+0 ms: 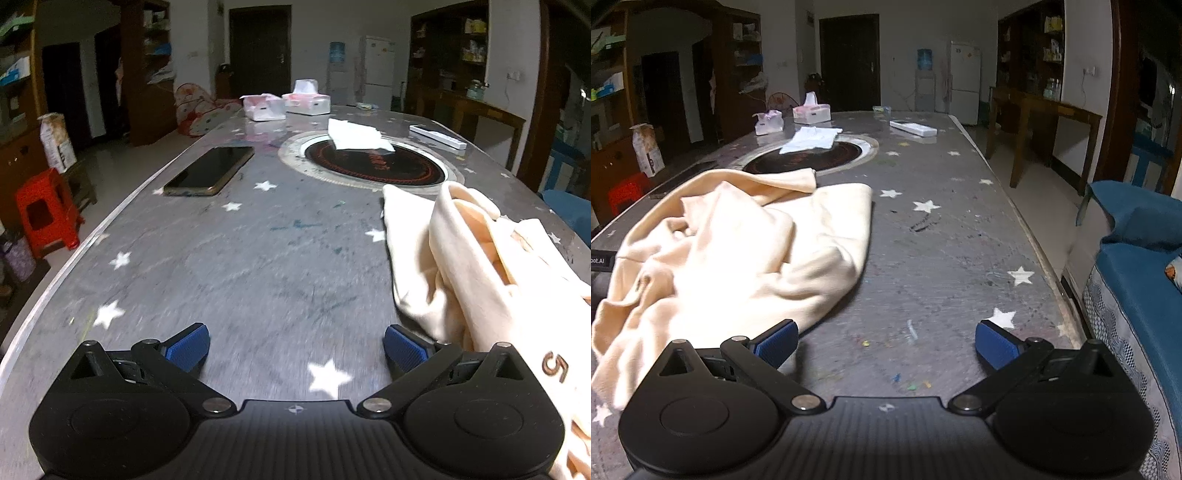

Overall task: Fold clothes
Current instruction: 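Approach the crumpled cream sweatshirt with both grippers open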

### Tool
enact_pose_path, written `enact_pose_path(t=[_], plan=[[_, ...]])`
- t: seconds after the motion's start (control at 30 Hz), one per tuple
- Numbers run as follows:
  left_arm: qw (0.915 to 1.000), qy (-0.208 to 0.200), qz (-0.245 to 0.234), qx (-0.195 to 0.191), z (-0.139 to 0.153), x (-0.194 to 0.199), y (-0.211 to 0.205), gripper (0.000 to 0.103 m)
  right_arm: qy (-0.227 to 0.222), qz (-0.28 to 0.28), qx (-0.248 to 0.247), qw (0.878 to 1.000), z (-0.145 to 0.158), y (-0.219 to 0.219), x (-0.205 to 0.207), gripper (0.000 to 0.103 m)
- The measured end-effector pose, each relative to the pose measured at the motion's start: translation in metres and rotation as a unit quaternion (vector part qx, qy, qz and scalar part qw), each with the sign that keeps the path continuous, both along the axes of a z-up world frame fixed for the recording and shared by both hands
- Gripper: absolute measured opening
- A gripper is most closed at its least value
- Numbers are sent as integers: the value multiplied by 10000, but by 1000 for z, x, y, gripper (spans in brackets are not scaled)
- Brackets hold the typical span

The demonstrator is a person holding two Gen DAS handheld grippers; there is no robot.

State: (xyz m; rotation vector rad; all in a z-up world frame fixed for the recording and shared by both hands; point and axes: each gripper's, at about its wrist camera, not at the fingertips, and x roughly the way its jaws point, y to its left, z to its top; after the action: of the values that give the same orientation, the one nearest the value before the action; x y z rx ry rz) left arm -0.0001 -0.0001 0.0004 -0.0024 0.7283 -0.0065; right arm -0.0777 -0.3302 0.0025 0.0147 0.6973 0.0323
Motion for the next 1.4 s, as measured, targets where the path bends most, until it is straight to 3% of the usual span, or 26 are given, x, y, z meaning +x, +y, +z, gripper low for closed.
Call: enact_pose_path(t=[0.27,0.63,1.4], plan=[[9994,-65,83,-322,2,-24,11,103,-337,54,-97,9994,8,20,-24,103],[9996,-28,175,-198,18,-61,-12,103,-153,283,118,9994,4,35,-43,103],[9998,-50,-68,-157,24,-76,-36,103,-157,498,153,9985,1,54,-55,103]])
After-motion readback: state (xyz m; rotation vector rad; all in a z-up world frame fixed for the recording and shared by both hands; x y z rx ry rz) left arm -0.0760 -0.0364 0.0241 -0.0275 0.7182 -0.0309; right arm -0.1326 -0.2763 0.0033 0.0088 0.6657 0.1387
